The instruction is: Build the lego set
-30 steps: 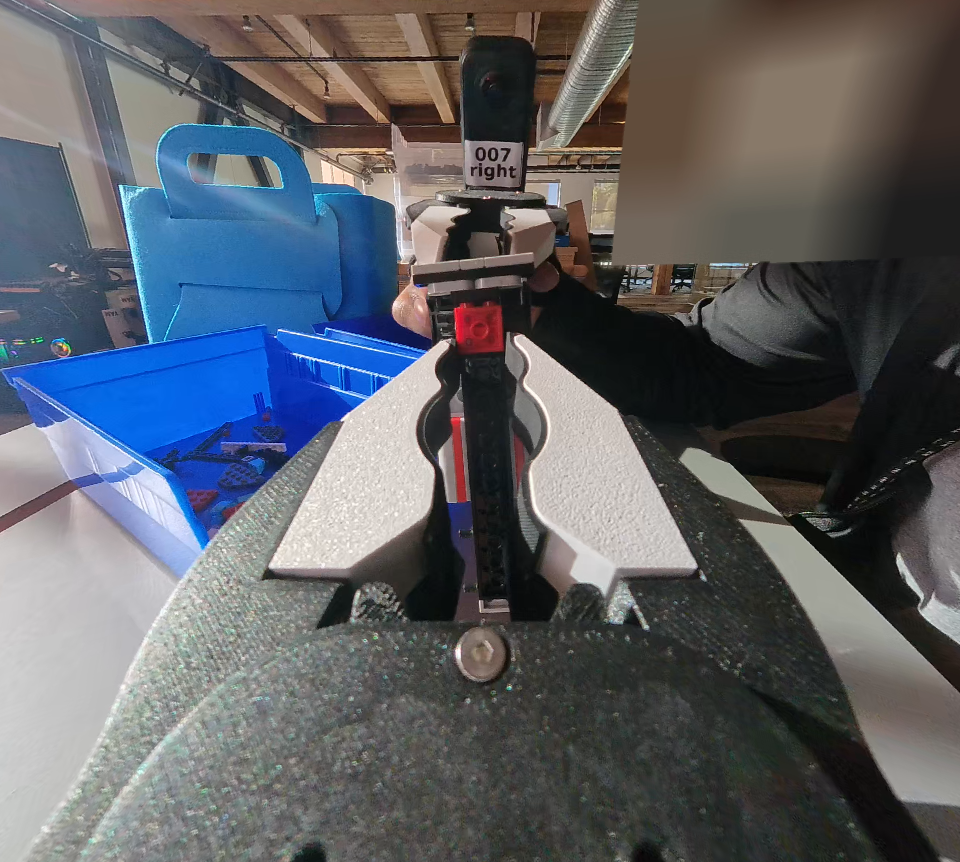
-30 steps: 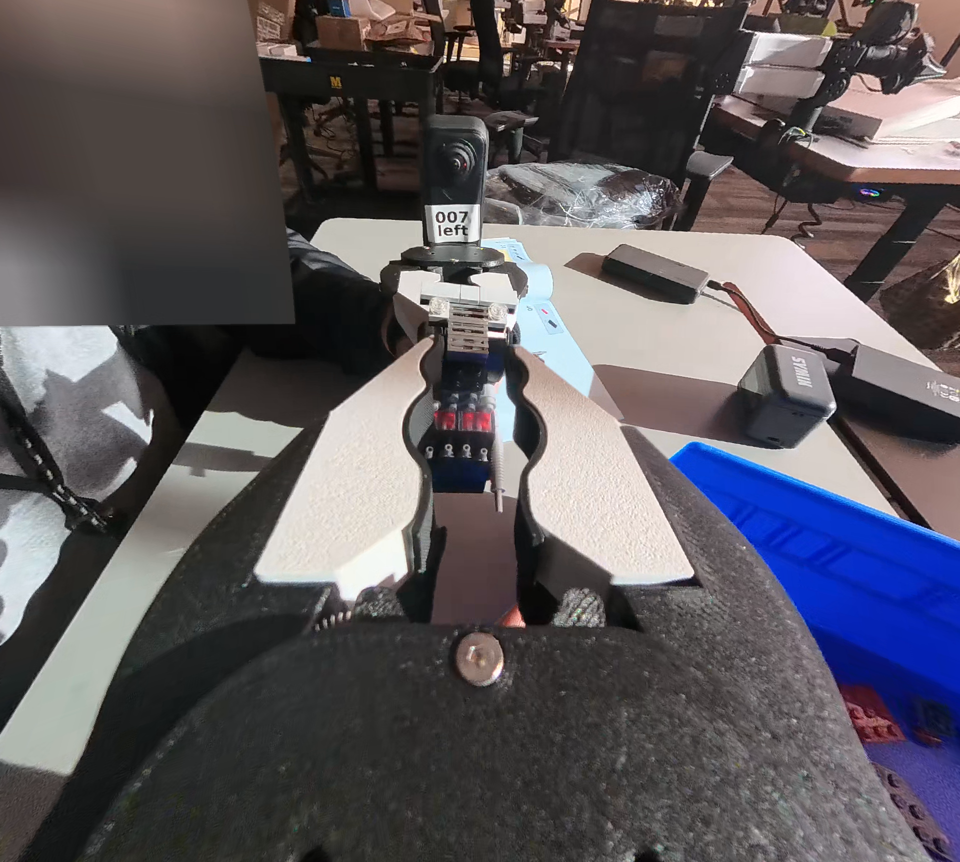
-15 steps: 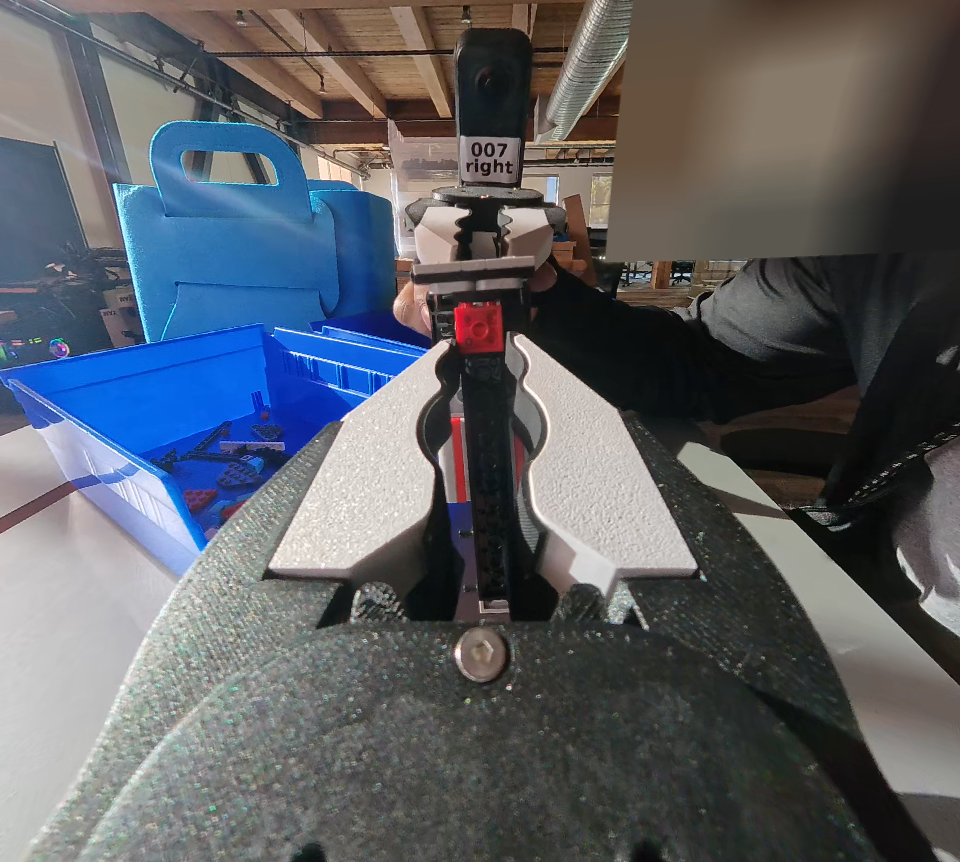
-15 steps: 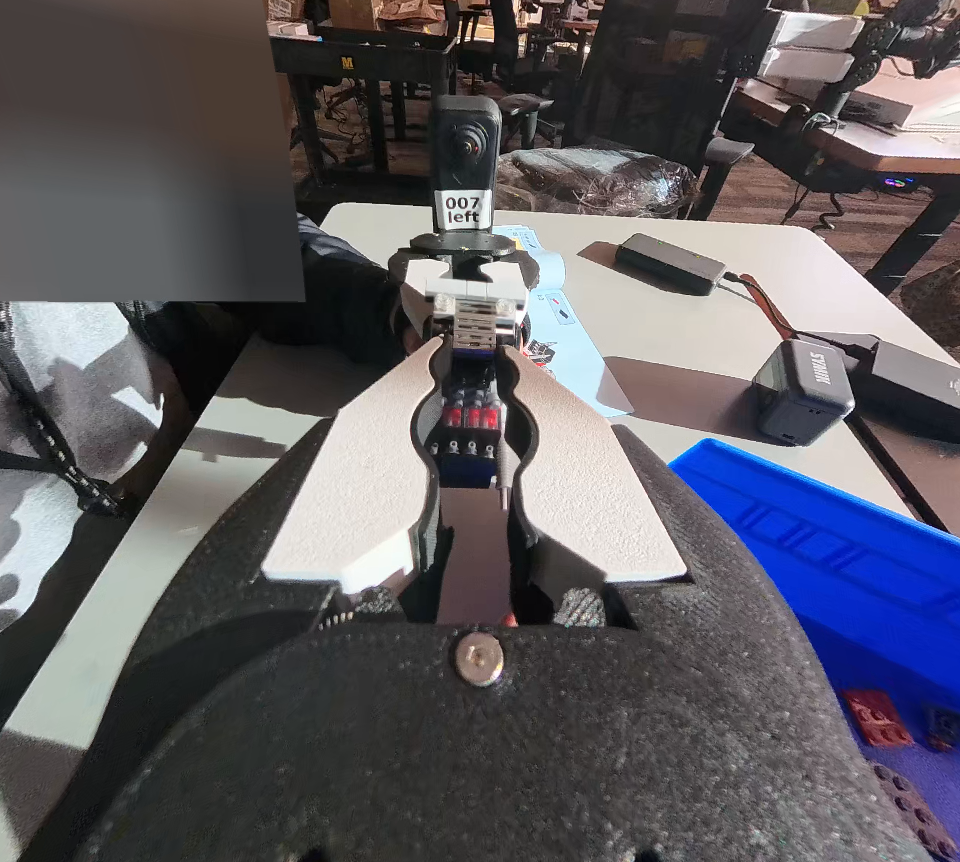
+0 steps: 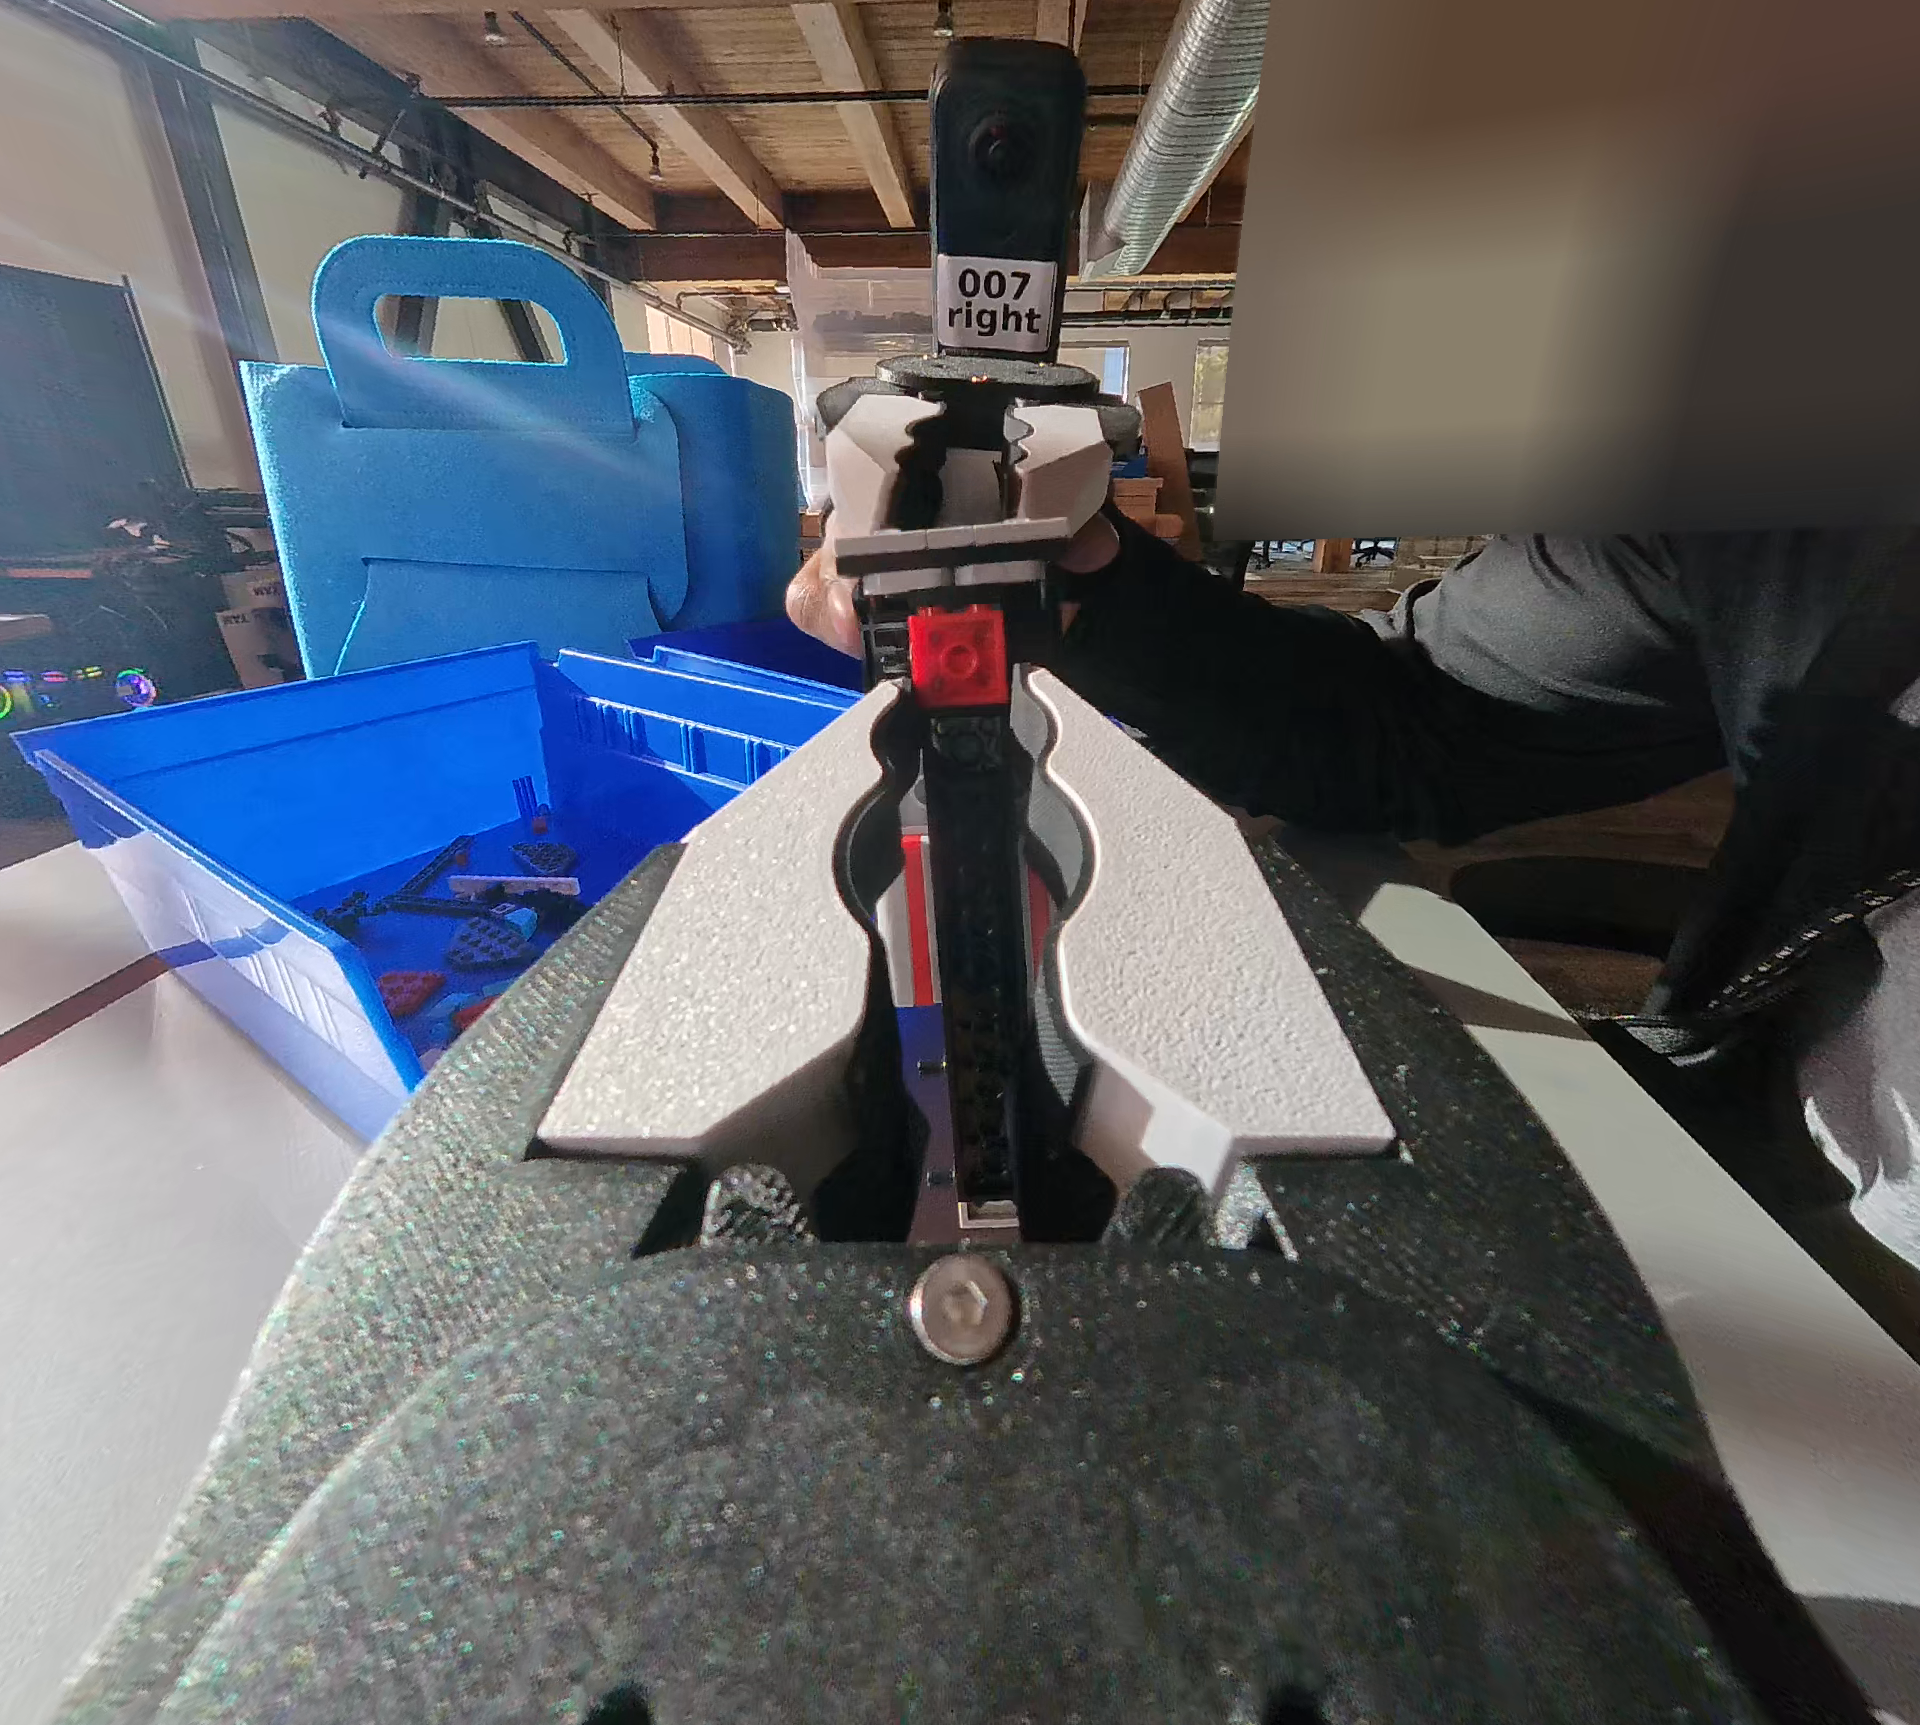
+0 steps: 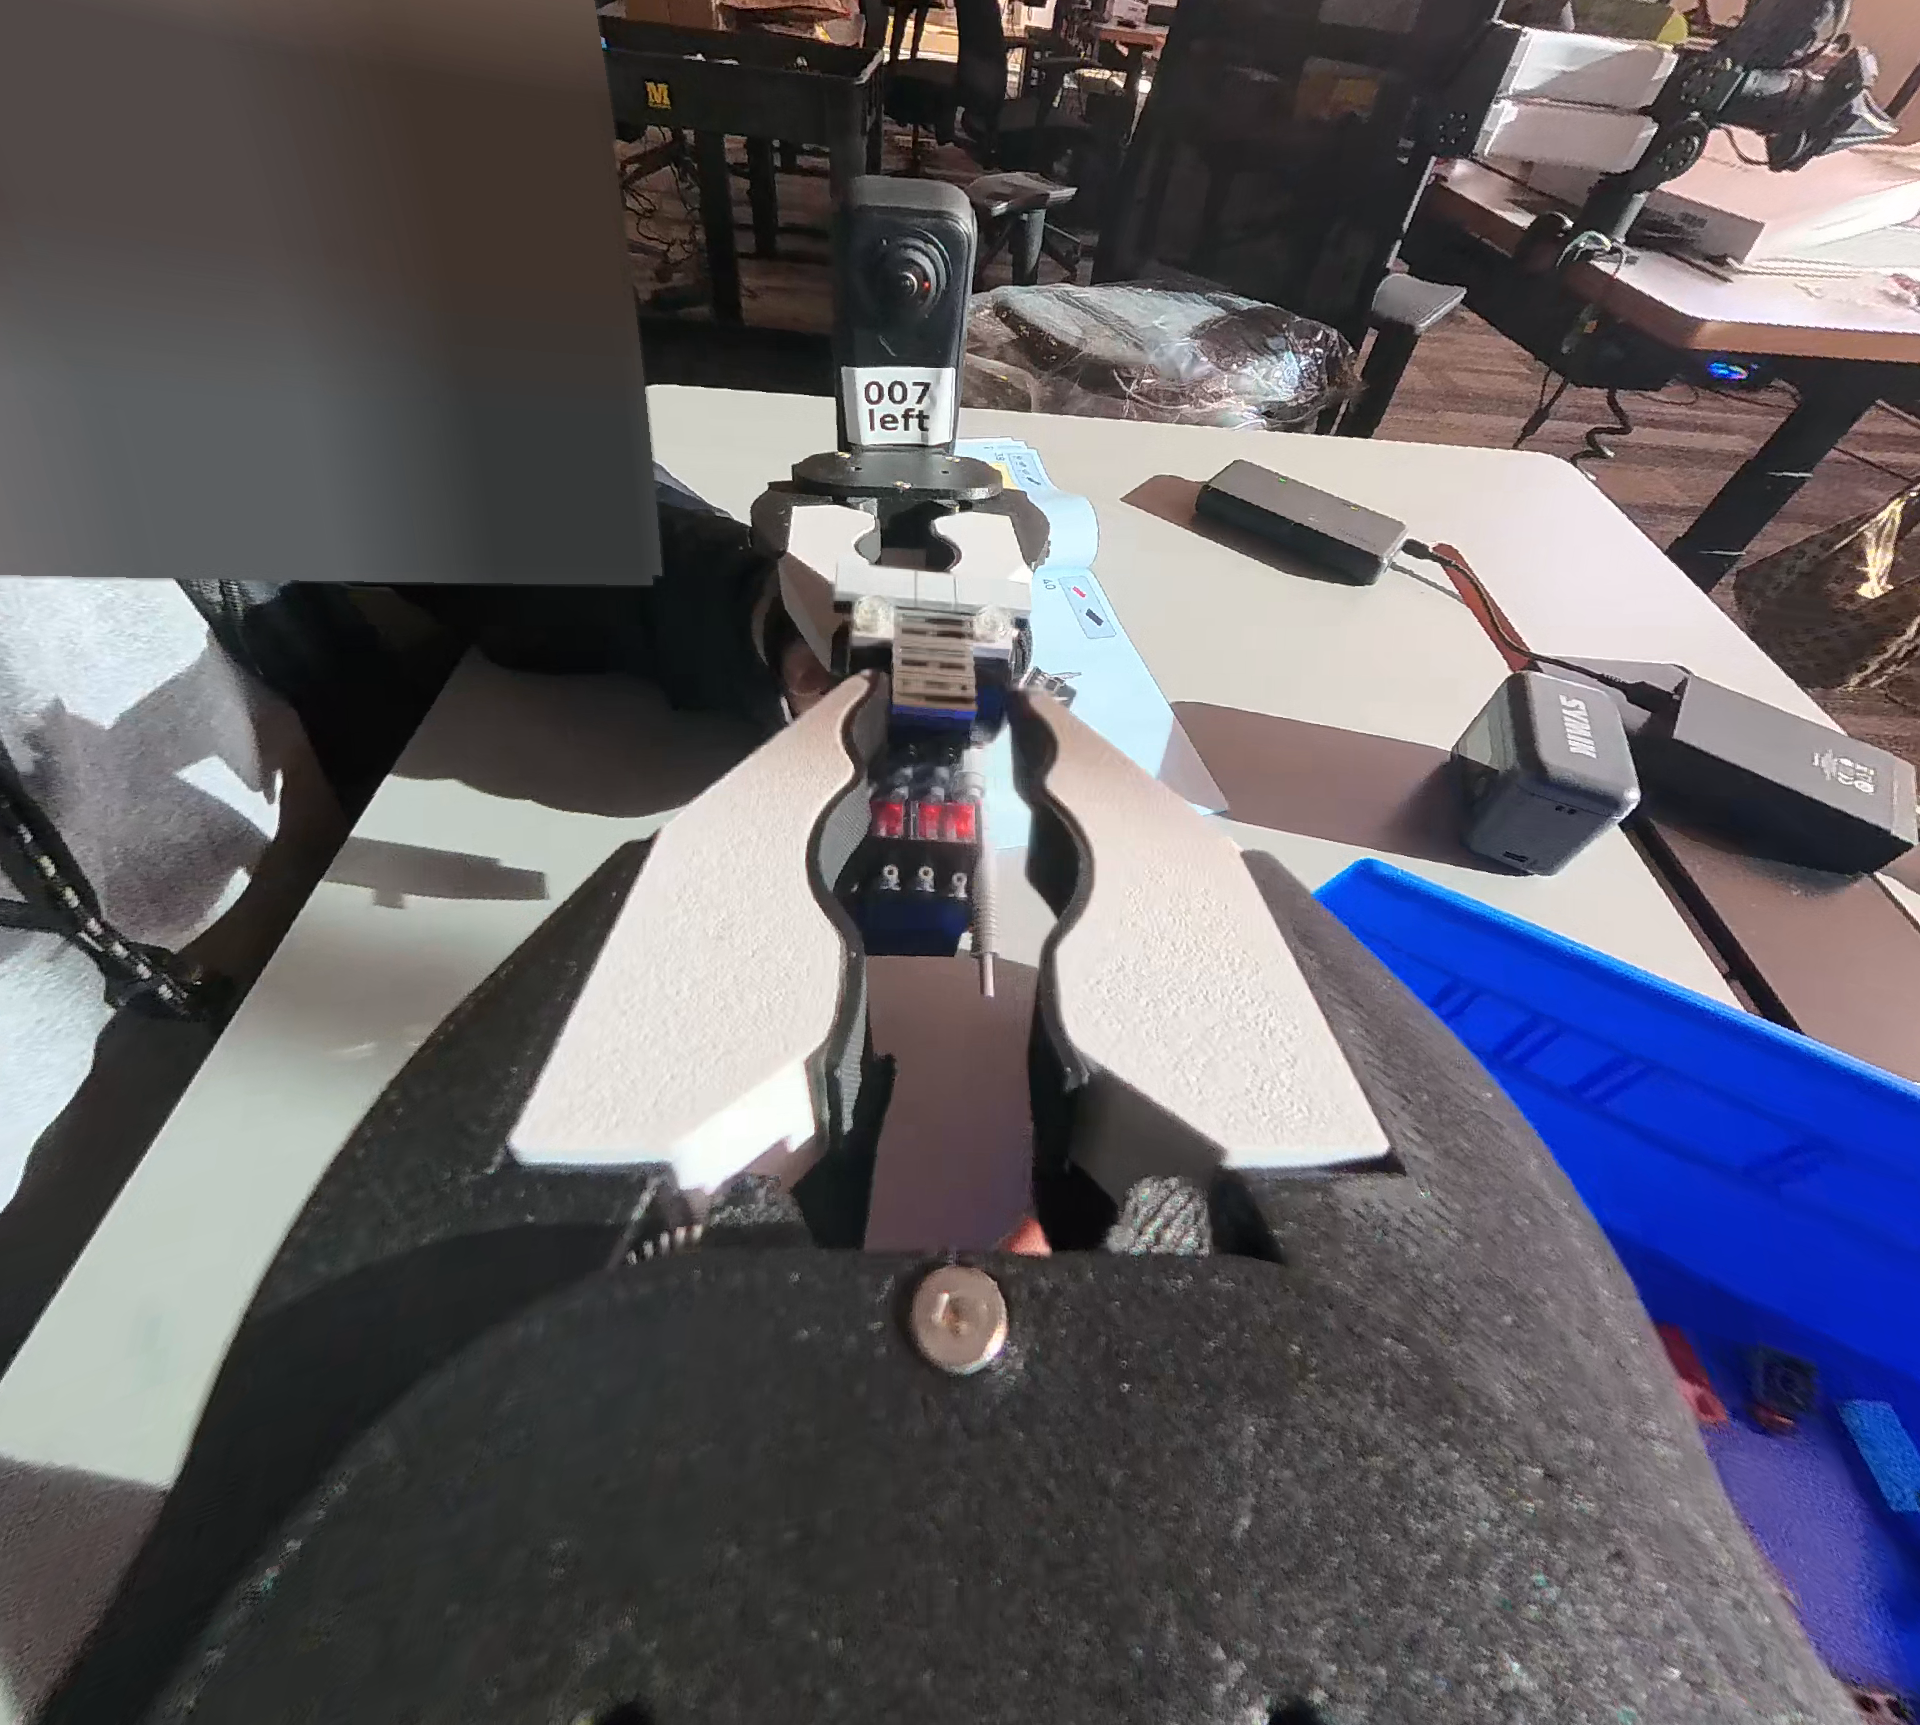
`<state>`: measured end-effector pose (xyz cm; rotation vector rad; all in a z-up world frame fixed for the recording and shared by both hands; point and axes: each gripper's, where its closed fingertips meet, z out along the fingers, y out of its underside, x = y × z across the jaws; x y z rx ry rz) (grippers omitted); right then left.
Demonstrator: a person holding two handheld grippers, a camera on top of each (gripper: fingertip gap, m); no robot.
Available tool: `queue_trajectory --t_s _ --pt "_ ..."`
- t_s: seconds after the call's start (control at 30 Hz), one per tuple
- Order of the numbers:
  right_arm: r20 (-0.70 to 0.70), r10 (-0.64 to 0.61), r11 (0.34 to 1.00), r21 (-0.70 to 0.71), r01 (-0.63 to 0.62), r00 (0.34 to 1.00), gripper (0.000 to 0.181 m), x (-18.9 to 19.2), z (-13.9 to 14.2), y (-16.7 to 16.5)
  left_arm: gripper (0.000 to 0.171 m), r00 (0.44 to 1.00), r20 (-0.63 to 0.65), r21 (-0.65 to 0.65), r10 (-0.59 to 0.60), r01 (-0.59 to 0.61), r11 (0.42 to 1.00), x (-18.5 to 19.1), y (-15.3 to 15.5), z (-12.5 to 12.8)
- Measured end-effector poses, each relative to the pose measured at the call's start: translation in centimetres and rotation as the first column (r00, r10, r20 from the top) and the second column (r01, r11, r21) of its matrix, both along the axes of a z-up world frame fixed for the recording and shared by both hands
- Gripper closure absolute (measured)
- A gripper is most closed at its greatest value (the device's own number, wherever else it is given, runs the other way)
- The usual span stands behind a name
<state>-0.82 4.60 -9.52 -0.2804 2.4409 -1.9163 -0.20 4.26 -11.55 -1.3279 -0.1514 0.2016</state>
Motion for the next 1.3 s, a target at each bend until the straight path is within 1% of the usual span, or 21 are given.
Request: queue_trajectory --t_s 0.13,0.27,0.4,0.53,0.7,0.83,0.87,0.97,1.1,1.2,1.3 --pt "-0.061 0.013 0.999 -0.031 -0.015 0.998 0.147 0.1 0.3 0.2 0.155 1.0 0.018 0.001 0.009 -0.009 1.0 -0.2 0.0 0.0" --pt "-0.238 0.002 0.997 -0.08 -0.021 0.971 0.131 0.4 0.4 0.0 0.155 0.999 0.041 -0.006 0.023 -0.023 1.0 -0.6 0.0 -0.2" --pt "-0.414 -0.021 0.996 -0.086 -0.016 0.91 0.12 0.6 -0.1 -0.5 0.155 0.998 0.065 -0.012 0.025 -0.025 1.0 -0.8 0.1 -0.3" --pt "-0.56 -0.051 0.995 -0.096 -0.004 0.827 0.107 0.6 -0.7 -1.0 0.155 0.994 0.112 -0.004 0.016 -0.015 1.0 -1.1 0.2 -0.6" --pt "-0.68 -0.046 0.997 -0.072 -0.004 0.731 0.09 0.8 -1.8 -1.4 0.155 0.989 0.147 0.021 0.007 -0.011 1.0 -1.4 -0.1 -0.5" --pt "-0.747 -0.034 0.999 -0.03 0.017 0.664 0.077 0.5 -3.0 -1.8 0.155 0.988 0.155 0.015 0.013 -0.016 1.0 -1.6 -0.2 -0.6" --pt "-0.761 -0.031 1.0 -0.022 0.022 0.648 0.071 0.5 -3.3 -1.9 0.155 0.988 0.155 0.006 0.016 -0.017 1.0 -1.6 -0.1 -0.7" --pt "-0.797 -0.027 0.999 -0.006 0.038 0.603 0.07 0.3 -3.8 -2.1 0.155 0.987 0.162 -0.011 0.017 -0.015 1.0 -1.6 0.0 -1.0" --pt "-0.811 -0.007 0.998 0.029 0.053 0.585 0.07 0.0 -4.8 -2.2 0.155 0.986 0.168 -0.025 0.016 -0.012 1.0 -1.6 0.2 -1.2" --pt "-0.815 0.005 0.997 0.048 0.059 0.579 0.075 -0.2 -5.5 -2.3 0.155 0.985 0.171 -0.04 0.018 -0.011 0.999 -1.6 0.3 -1.3" --pt "-0.818 -0.006 0.997 0.042 0.069 0.576 0.074 -0.5 -5.7 -2.5 0.155 0.982 0.185 -0.044 0.024 -0.016 0.999 -1.8 0.2 -1.4"
